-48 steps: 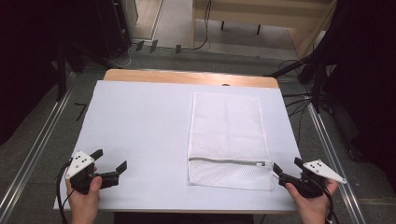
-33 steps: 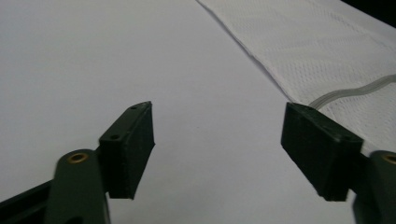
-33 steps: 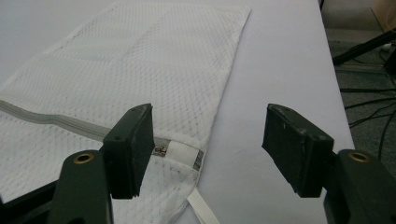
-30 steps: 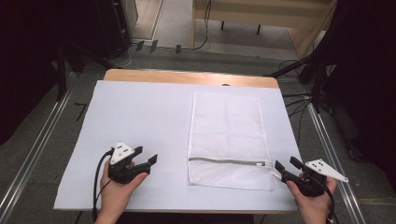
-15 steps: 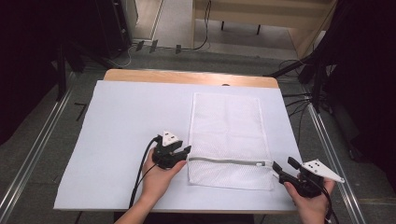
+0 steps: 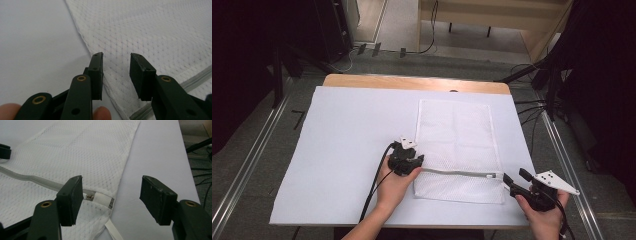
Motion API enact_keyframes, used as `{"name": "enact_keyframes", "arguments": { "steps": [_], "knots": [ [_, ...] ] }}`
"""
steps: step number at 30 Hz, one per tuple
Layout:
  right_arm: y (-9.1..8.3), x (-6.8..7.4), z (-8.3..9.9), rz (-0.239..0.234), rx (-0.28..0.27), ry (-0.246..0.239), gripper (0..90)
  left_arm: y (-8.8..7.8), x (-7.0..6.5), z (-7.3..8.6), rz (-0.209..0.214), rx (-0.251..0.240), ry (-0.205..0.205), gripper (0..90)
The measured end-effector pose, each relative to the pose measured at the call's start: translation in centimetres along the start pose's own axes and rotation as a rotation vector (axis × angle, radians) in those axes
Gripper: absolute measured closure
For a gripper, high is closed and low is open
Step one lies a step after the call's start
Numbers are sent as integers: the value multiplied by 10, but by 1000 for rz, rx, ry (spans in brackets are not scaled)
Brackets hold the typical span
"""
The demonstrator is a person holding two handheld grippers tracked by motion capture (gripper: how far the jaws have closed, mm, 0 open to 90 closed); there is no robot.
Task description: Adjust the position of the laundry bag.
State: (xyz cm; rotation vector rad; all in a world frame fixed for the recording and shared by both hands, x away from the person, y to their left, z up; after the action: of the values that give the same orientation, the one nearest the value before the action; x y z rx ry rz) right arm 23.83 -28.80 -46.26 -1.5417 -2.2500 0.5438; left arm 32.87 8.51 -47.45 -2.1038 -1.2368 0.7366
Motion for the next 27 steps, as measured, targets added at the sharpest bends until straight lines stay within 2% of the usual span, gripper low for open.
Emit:
{"name": "enact_keyframes", "arguments": {
  "steps": [3, 7, 15, 17, 20, 21, 22, 27],
  "knots": [
    [1, 2, 0, -5, 3, -4, 359, 1, 0, 0, -15, -4, -2, 662],
    [2, 3, 0, -6, 4, -13, 360, 2, -3, 1, -50, -8, 35, 731],
    [3, 5, 1, -13, 13, -15, 360, 2, 4, 1, -8, -14, 40, 900],
    [4, 4, 1, -14, 15, -16, 361, 2, 4, 1, -8, -16, 47, 900],
    [3, 4, 1, -14, 14, -12, 363, 2, 5, 1, 5, -20, 33, 900],
    [3, 4, 1, -15, 14, -14, 364, 1, 9, 1, 31, -21, -6, 900],
    [3, 3, 1, -14, 12, -16, 365, 0, 10, 1, 42, -20, -20, 900],
    [1, 1, 2, -10, 14, -4, 368, -5, 16, 1, 44, -29, -30, 900]
  ]
}}
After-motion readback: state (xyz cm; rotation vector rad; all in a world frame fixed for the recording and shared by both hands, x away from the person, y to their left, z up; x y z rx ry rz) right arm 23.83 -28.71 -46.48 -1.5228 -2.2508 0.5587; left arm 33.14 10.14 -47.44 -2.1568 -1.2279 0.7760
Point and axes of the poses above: each handheld gripper's, and its own axes: y roughly forward along the jaws, z roughly out of its underside, x roughly to its left, the point moved 1 cm from there along y, roughly forward along the jaws, and after that the axes turned 4 degrees about -y, right-handed, at the moved point
